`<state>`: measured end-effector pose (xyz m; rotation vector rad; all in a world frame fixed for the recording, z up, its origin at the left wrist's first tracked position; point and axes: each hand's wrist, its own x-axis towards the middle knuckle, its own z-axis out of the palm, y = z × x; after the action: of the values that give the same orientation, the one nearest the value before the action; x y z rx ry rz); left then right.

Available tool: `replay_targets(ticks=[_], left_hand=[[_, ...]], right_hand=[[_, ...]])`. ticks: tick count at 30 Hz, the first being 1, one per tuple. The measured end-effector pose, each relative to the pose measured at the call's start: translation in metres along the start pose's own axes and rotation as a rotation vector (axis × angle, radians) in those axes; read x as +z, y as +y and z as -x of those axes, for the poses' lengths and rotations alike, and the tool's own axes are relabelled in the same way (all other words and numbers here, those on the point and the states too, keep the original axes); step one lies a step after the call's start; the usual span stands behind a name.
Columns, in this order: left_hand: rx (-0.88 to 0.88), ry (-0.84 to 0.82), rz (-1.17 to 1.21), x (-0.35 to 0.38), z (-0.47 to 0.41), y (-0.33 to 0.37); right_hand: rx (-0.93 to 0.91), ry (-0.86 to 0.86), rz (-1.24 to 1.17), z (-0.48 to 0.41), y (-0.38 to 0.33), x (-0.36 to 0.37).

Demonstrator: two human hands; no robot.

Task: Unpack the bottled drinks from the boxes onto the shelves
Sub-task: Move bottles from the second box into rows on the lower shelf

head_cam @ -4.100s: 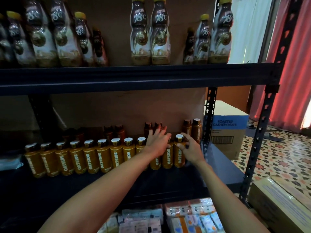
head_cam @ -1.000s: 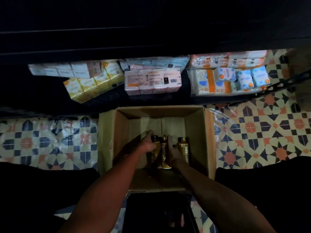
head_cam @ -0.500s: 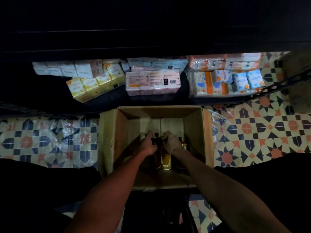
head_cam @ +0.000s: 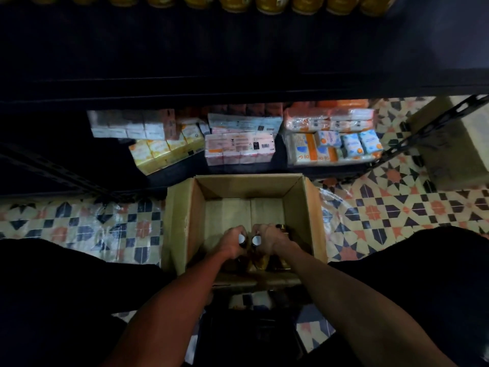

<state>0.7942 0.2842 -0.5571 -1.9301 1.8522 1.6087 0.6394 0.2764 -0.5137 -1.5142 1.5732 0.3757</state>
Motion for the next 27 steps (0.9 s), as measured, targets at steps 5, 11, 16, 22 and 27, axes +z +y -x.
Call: replay_targets(ticks=[5, 11, 16, 22, 27], left_hand=[[0.045, 0.039, -0.050, 0.001, 0.016, 0.004], [0.121, 0.020, -0.071, -0.024, 0.037, 0.029], [0.253, 0.068, -0.125, -0.054, 0.054, 0.046], [0.426, 0.155, -0.240, -0.107, 0.087, 0.080], [0.543, 0.221, -0.215, -0.149, 0.115, 0.118]], right_hand=[[-0.021, 0.034, 0.109, 0.030, 0.002, 0.000], [-0.069, 0.129, 0.121, 0.058, -0.007, -0.018], [-0.139, 0.200, 0.137, 0.085, -0.016, -0.054], [-0.304, 0.293, 0.197, 0.123, -0.036, -0.113], [-0.413, 0.339, 0.214, 0.156, -0.062, -0.159]])
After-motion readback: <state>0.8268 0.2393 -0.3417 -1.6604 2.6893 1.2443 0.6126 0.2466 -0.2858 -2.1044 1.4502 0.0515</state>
